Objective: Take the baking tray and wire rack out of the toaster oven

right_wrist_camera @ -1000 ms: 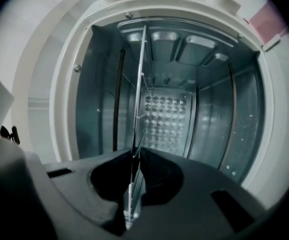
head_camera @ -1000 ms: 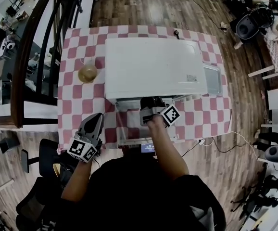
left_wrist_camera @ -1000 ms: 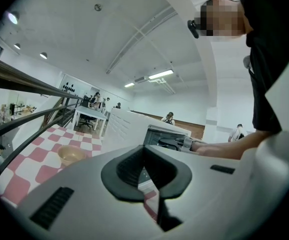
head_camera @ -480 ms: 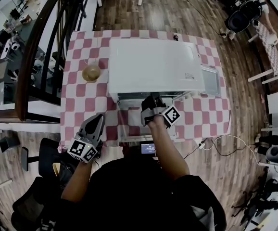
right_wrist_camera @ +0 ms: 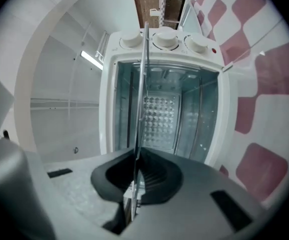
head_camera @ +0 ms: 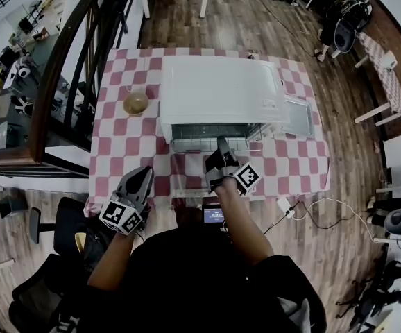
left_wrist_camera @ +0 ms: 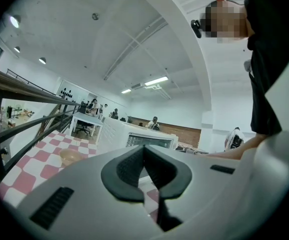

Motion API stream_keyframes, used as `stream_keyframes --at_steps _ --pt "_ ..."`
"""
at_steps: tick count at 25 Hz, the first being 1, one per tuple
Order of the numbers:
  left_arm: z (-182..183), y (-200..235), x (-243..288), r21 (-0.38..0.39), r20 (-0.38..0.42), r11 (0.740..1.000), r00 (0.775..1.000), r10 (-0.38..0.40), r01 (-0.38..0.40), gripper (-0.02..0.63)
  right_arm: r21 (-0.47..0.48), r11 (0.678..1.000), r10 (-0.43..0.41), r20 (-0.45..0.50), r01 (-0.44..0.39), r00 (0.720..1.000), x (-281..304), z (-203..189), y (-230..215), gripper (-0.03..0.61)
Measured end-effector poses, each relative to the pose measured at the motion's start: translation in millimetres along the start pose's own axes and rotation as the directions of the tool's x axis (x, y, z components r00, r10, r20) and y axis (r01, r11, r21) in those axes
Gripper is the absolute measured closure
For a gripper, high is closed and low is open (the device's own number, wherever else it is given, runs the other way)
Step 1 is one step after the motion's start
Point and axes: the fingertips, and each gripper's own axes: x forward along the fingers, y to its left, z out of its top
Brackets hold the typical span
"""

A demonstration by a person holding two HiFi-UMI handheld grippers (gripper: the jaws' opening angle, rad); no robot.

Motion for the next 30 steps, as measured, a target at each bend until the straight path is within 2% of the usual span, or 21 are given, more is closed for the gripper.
stream_keyframes --at_steps 5,8,15,20,30 --pt "6 -26 -16 0.008 0.025 1.0 0.999 -0.024 0.024 0.62 -0.007 1.0 0.003 -0.008 -0.003 1.0 -35 -10 5 0.574" --pt "1 -44 -29 0.011 0.027 0.999 0.999 -0.04 0.039 0.62 -0.01 1.0 -0.01 -0.013 0.009 1.0 -59 -18 6 0.574" --pt "-10 -81 -66 0.011 0.044 0.998 0.998 -0.055 0.054 0.62 -0.022 1.0 0.019 -0.01 -0.019 1.0 -98 -28 17 0.572" --pt "-13 -96 -90 0.015 0.048 0.999 0.998 -0.046 0.045 0.62 -0.021 1.0 0.012 -0.02 -0.013 1.0 -121 -35 20 0.572" --pt "-23 -116 -116 0.006 0.05 0.999 0.997 -0.053 0.053 0.62 -0.023 0.996 0.082 -0.049 -0.083 0.995 -169 -57 46 0.577"
